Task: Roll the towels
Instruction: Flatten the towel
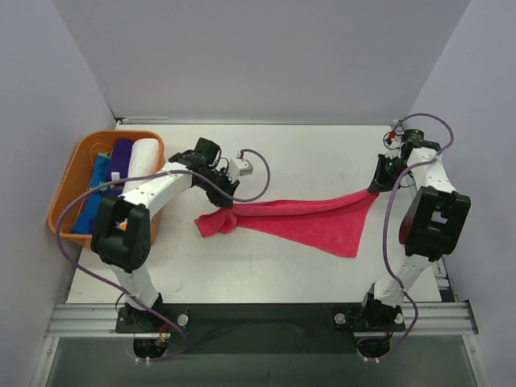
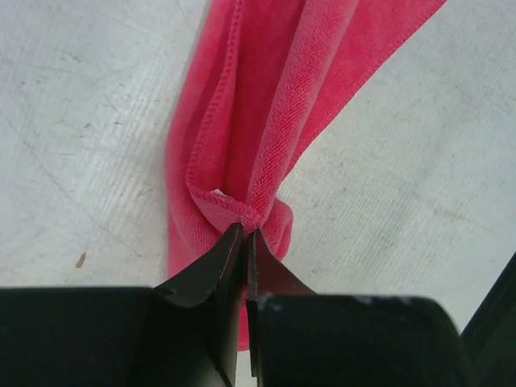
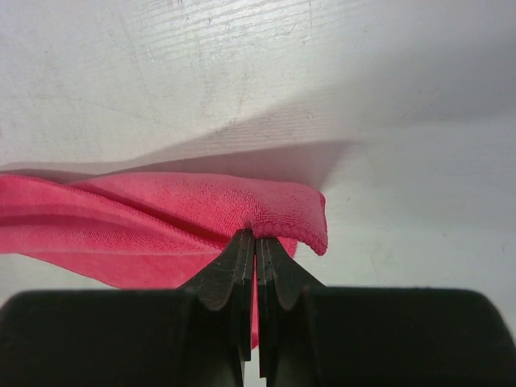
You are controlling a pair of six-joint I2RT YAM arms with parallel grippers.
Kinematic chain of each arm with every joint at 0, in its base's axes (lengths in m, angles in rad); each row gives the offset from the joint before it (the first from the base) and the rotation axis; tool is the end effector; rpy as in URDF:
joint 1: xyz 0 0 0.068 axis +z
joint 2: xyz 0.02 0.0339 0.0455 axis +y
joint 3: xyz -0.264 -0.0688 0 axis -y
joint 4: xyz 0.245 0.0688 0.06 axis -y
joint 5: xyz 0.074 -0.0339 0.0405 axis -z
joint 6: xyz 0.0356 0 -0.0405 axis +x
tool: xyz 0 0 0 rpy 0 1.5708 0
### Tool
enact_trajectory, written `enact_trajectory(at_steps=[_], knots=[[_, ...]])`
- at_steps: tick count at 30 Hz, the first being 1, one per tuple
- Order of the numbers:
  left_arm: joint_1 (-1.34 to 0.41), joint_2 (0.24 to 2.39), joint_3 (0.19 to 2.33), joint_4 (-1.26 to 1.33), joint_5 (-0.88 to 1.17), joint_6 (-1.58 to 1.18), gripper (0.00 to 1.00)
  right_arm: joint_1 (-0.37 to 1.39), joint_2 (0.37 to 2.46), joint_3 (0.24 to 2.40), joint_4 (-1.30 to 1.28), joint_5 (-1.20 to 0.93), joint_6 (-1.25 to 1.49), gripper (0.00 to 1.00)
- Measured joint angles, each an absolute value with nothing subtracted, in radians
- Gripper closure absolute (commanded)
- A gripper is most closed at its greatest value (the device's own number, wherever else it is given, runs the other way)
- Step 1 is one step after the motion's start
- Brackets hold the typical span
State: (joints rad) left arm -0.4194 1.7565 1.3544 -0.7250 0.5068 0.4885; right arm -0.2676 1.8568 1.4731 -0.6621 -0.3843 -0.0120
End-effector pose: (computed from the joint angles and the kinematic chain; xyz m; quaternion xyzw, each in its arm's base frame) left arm 0.3243 -0.1635 0.2373 0.4637 0.8245 -0.2370 0.2213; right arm 0.3871 -0.0923 0.2381 0.0717 0.9466 0.1471 0.2779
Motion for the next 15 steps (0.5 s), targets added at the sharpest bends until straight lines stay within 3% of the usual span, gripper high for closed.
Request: enact_trajectory(at_steps=[15], knots=[[-0.410,1.864,1.355,-0.723,0.558,0.478,0.69,-0.267,1.857,1.473,-0.671,-0.390,-0.027,1.00]])
